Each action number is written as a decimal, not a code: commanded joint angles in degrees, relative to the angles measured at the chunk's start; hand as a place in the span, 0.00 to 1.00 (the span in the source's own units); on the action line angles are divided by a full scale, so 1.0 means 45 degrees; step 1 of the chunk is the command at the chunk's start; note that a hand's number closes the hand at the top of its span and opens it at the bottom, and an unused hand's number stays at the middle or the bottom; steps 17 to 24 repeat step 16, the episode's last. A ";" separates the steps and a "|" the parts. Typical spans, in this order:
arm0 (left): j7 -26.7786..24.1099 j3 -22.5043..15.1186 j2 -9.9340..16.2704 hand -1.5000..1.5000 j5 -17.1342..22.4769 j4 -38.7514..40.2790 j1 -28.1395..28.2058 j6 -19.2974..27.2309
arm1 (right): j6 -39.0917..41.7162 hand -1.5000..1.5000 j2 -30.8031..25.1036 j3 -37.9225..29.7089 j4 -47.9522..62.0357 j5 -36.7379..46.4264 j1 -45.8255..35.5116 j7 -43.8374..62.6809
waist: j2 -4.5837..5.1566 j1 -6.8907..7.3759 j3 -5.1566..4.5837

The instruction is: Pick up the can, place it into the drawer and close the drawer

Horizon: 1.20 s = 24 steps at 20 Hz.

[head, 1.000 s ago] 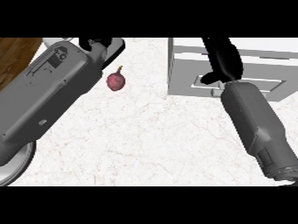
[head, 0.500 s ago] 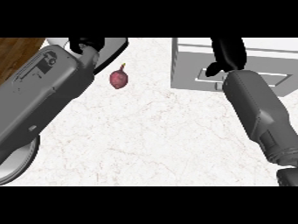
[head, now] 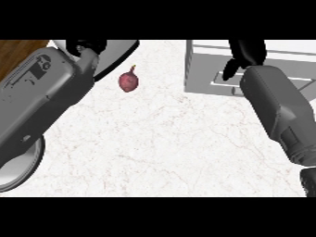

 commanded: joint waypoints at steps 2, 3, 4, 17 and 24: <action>0.0292 0.0001 -0.0039 0.00 -0.0024 -0.0395 0.0224 0.0110 | 0.0858 0.00 -0.0137 -0.0615 0.0158 -0.0709 -0.1145 -0.1015 | -0.0084 0.0156 -0.0072; 0.0292 0.0090 0.0107 0.00 -0.0037 -0.0327 0.0084 0.0009 | 0.1276 0.00 0.0040 -0.0995 0.0079 -0.1160 -0.1537 -0.1199 | -0.0059 0.0240 -0.0066; 0.0340 0.0082 0.0207 0.00 0.0021 -0.0737 0.0265 0.0012 | 0.1368 0.00 -0.0039 -0.1644 0.0015 -0.1918 -0.1185 -0.2071 | -0.0098 0.0360 -0.0043; 0.0542 0.0017 0.0521 0.00 -0.0207 -0.1452 0.0785 0.0053 | 0.3310 0.00 0.0418 -0.5213 0.0087 -0.5621 -0.1428 -0.3916 | -0.0099 0.0260 -0.0067; 0.0542 0.0017 0.0521 0.00 -0.0207 -0.1452 0.0785 0.0053 | 0.3310 0.00 0.0418 -0.5213 0.0087 -0.5621 -0.1428 -0.3916 | -0.0099 0.0260 -0.0067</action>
